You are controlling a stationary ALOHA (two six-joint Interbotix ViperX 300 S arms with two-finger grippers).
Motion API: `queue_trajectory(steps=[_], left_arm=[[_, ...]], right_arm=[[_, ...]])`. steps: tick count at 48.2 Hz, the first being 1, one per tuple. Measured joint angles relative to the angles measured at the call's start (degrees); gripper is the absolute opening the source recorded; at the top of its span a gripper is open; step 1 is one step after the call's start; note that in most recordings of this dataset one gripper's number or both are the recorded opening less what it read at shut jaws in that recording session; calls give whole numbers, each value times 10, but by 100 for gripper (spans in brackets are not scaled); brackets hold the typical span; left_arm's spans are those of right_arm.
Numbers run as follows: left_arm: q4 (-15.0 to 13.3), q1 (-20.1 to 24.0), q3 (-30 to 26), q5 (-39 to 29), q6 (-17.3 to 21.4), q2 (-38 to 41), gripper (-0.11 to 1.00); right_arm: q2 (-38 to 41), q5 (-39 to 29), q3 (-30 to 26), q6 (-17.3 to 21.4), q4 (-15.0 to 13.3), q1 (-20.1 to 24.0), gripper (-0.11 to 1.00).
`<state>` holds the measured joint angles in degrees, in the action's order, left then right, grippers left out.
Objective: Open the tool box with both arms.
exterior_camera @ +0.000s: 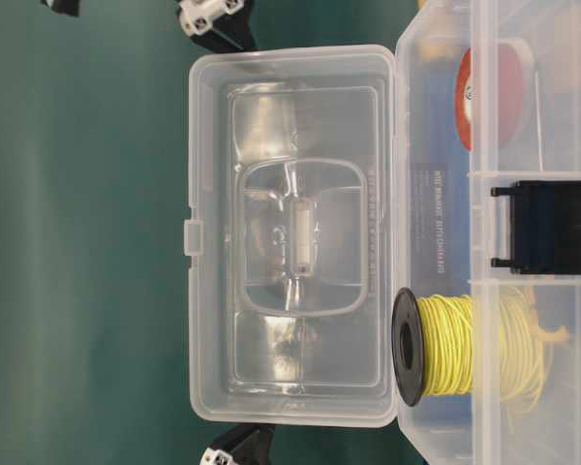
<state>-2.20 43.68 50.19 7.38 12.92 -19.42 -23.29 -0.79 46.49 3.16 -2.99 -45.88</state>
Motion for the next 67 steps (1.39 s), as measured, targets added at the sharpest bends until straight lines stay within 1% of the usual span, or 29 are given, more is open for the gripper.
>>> queue_trajectory(steps=[4, 10, 15, 21, 25, 30, 34, 39, 44, 49, 53, 57, 61, 64, 67], left_arm=[[0, -1, 14, -6, 0, -12, 91], [1, 11, 40, -12, 0, -45, 91], [1, 21, 66, -13, 0, -81, 91], [1, 22, 84, -13, -2, -114, 91], [1, 22, 89, -13, -3, -125, 91], [1, 18, 89, -13, -6, -127, 91], [1, 3, 89, -13, -9, -128, 91], [1, -38, 91, -13, -10, -134, 91], [1, -97, 97, -16, -21, -143, 91], [1, -156, 104, -18, -35, -155, 91], [1, -207, 110, -18, -37, -168, 91], [1, -261, 117, -18, -37, -181, 91], [1, -317, 122, -18, -37, -196, 91], [1, -343, 125, -18, -37, -205, 91], [1, -365, 129, -20, -37, -212, 91]], right_arm=[[-27, -11, 18, -1, 0, -6, 85], [-84, -33, 50, 1, 0, -21, 85], [-130, -51, 68, 1, 0, -22, 85], [-173, -72, 81, 1, 0, -21, 85], [-181, -77, 83, 3, 0, -22, 85], [-171, -76, 83, 7, 1, -21, 85], [-159, -77, 83, 9, 4, -9, 85], [-156, -77, 83, 9, 8, 40, 85], [-156, -77, 83, 10, 11, 104, 85], [-156, -79, 83, 10, 13, 179, 85], [-156, -83, 83, 10, 15, 246, 85], [-155, -85, 83, 10, 15, 301, 85], [-154, -86, 84, 12, 16, 349, 85], [-152, -86, 84, 14, 16, 379, 85], [-149, -86, 84, 16, 16, 398, 85]])
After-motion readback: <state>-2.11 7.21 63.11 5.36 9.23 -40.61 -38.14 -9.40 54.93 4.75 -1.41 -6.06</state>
